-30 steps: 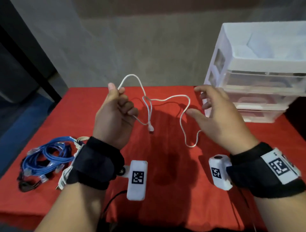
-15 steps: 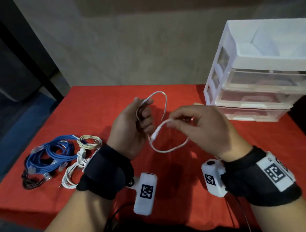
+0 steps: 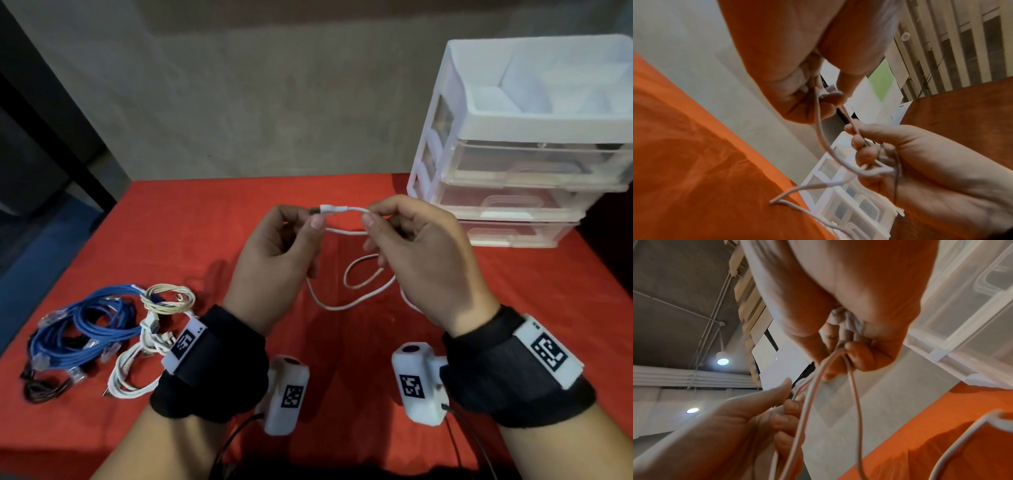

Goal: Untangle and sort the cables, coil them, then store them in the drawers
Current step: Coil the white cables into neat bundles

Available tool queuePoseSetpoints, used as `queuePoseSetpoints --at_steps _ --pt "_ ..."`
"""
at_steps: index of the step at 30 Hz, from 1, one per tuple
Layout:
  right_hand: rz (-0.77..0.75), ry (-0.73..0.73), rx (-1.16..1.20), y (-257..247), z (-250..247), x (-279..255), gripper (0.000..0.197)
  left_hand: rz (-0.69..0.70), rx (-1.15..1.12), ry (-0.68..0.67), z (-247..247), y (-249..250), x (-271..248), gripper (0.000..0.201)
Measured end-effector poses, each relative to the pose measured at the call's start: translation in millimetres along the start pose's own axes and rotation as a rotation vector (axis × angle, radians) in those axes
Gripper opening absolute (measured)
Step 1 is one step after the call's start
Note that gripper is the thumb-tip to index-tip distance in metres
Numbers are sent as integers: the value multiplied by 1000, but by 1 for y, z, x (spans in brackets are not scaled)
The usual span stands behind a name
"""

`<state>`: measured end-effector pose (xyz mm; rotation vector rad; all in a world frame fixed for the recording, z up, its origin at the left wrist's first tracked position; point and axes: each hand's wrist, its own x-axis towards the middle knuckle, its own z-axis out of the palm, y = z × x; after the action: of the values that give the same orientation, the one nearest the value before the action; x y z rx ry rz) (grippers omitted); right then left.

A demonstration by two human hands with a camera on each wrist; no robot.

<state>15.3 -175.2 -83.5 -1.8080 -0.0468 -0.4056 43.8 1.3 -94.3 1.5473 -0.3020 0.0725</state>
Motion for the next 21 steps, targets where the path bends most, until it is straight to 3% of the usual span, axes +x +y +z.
queuePoseSetpoints --at_steps 5,8,11,16,21 --pt "44 -6 -50 -3 -2 -2 21 164 102 48 -1 -1 -1 17" --pt "98 -99 -56 -7 -3 -3 25 195 230 42 -5 -5 1 10" --pt "131 -235 0 -11 -8 -3 27 81 182 -35 -8 -2 0 13" --pt "33 -314 -96 -11 -12 -4 24 -296 -105 -266 -3 11 -6 27" --pt "12 -392 -69 -15 -14 -3 16 -409 -263 -302 -3 20 -5 16"
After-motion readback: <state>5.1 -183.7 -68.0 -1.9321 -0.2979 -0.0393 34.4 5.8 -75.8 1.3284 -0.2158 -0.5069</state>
